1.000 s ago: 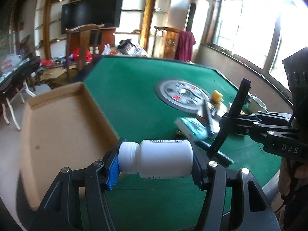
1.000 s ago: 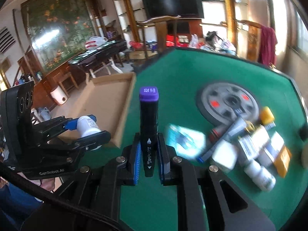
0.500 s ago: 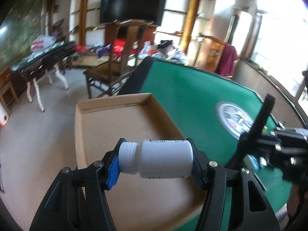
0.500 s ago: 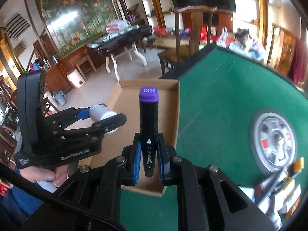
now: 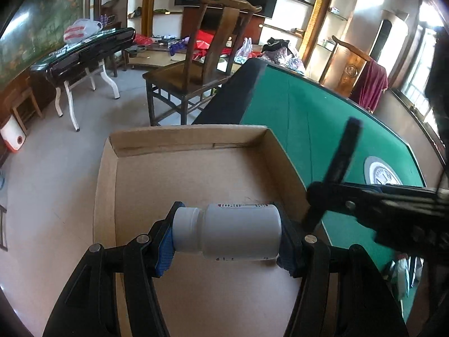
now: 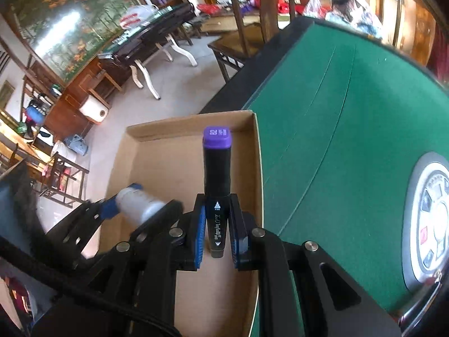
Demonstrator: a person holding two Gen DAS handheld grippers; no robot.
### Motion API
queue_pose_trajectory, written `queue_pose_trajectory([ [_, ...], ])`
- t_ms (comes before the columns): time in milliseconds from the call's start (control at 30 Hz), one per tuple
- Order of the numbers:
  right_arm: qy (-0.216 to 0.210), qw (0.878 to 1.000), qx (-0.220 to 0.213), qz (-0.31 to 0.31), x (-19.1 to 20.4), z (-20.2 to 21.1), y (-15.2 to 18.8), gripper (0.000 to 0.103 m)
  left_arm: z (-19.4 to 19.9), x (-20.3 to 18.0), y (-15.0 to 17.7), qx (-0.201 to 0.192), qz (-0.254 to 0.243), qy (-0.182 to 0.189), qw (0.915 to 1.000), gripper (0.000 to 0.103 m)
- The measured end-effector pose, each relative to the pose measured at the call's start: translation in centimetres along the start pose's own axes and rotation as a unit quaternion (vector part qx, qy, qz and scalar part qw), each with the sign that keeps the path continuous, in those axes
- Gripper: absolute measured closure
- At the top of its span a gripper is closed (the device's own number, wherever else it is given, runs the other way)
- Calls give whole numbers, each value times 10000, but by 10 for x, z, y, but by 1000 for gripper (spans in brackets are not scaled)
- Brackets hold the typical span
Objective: Organize objects
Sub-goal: 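Carry both items into cardboard box and open both tools to release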
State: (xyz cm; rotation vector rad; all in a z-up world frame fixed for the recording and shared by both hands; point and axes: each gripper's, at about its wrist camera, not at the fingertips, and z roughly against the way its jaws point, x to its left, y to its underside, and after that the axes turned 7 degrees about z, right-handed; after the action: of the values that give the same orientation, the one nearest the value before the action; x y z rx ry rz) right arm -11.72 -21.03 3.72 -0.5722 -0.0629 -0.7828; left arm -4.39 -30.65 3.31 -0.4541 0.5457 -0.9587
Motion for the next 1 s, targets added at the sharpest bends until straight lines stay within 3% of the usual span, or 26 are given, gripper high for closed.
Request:
queue_pose_trajectory([
  [200, -14, 9997, 219, -85, -5, -30, -19, 91, -23, -2, -5, 297, -62, -81, 9995, 48],
  [733, -120, 9980, 320, -538, -32, -54, -16, 90, -38, -1, -5, 365, -8, -134, 9992, 47],
  [867, -202, 9971, 254, -684, -36, -48, -15, 77, -37, 0, -6, 341, 86, -72, 9994, 44],
  [1000, -229, 9973, 31, -695, -37, -29, -13, 75, -33, 3, -7, 331, 221, 31, 9992, 41],
])
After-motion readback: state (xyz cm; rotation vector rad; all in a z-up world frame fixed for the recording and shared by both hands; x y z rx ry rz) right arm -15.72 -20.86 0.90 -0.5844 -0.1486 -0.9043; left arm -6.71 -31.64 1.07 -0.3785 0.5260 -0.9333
